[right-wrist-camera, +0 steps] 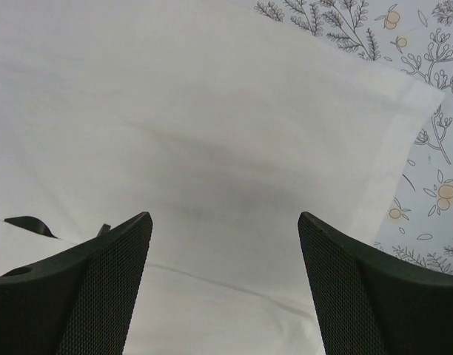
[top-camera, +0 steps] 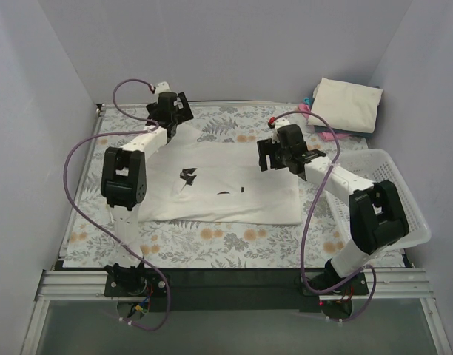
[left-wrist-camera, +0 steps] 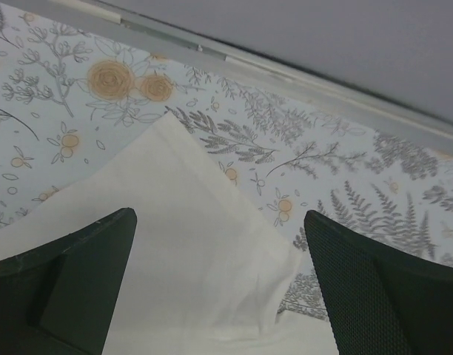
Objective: Fold and stack the t-shirts
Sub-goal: Fold the tshirt
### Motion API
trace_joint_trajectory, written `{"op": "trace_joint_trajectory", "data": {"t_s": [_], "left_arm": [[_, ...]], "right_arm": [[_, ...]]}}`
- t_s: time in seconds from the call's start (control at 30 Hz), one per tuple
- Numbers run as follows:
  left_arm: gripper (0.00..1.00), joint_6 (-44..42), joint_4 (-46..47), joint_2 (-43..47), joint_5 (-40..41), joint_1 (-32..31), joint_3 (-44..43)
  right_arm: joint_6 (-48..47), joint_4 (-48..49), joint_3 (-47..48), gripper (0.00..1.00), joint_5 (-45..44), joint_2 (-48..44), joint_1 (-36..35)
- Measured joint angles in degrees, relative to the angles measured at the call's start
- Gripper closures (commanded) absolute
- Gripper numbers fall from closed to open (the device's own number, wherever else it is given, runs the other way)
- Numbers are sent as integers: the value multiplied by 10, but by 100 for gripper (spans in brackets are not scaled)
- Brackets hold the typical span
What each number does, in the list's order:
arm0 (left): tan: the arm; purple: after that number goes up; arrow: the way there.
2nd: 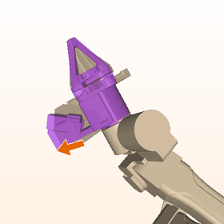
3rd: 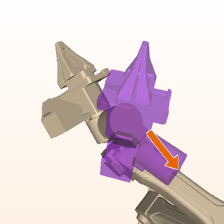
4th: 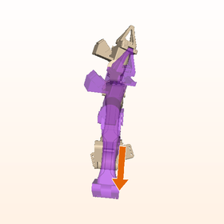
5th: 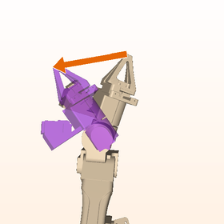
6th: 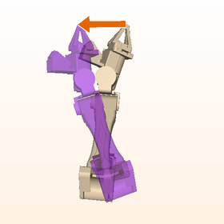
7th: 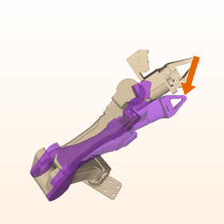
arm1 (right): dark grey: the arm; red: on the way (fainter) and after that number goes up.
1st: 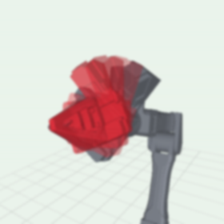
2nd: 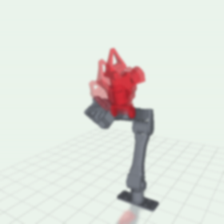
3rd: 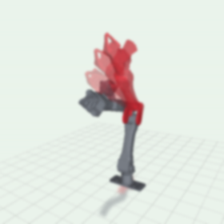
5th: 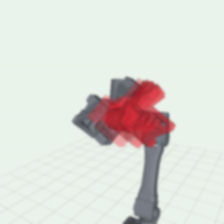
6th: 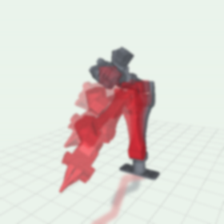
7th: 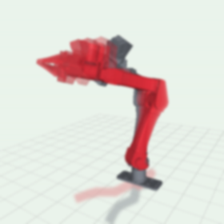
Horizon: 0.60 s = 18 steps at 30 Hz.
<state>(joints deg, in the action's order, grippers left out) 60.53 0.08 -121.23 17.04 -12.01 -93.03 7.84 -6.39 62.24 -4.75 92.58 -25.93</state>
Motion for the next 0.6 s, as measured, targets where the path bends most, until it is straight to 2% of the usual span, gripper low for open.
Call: {"op": "trace_joint_trajectory", "data": {"t_s": [0.1,0.23,0.6], "left_arm": [[11,-45,-18,-69,7,-14,-44],[11,-87,-43,-120,9,-26,-53],[11,-151,-28,-134,18,-27,-113]], "right_arm": [[-3,2,-14,27,2,-2,0],[-5,3,-34,27,7,-3,0],[-5,19,-64,27,26,-11,0]]}}
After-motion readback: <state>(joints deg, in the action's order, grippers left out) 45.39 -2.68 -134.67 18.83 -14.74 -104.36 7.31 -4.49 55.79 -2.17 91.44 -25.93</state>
